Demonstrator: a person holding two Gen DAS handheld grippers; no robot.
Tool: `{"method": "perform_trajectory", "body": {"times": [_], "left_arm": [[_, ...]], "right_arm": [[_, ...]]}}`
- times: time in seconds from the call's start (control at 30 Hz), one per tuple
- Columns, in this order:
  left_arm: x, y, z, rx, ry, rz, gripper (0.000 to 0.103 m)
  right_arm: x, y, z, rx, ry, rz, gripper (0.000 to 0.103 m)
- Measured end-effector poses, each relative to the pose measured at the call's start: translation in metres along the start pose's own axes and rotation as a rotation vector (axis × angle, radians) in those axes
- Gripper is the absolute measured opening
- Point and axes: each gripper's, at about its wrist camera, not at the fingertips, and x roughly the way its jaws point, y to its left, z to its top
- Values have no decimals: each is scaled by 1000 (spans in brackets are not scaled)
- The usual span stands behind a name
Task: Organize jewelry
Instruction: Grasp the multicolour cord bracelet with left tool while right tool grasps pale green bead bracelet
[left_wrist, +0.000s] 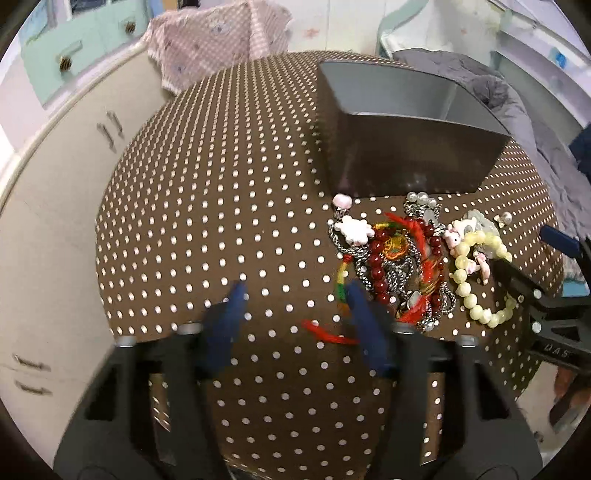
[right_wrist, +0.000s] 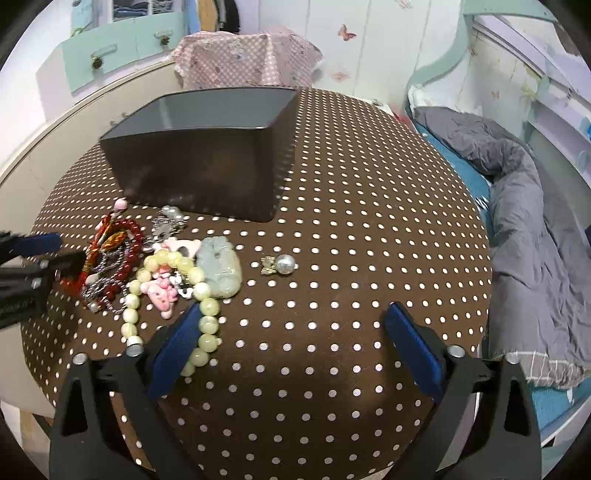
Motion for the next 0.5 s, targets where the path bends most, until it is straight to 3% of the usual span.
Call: {"method": "perform_trajectory", "body": {"times": [0.07,0.17,0.23,0.5], "left_arm": [[-2,-2,0,16,-4,7,26],[-2,-2,1,27,-12,22,8],[-1,1,2,24,-15,30,6],[-10,25,9,-25,-52,15,4]], "right_arm": [[-4,2,-1,-14,-10,23,67],[-9,5,-2,-34,-17,40,25],[-11,2,-2,-30,-17,31,8],[-24,-5,2,-1,-67,48,8]]}}
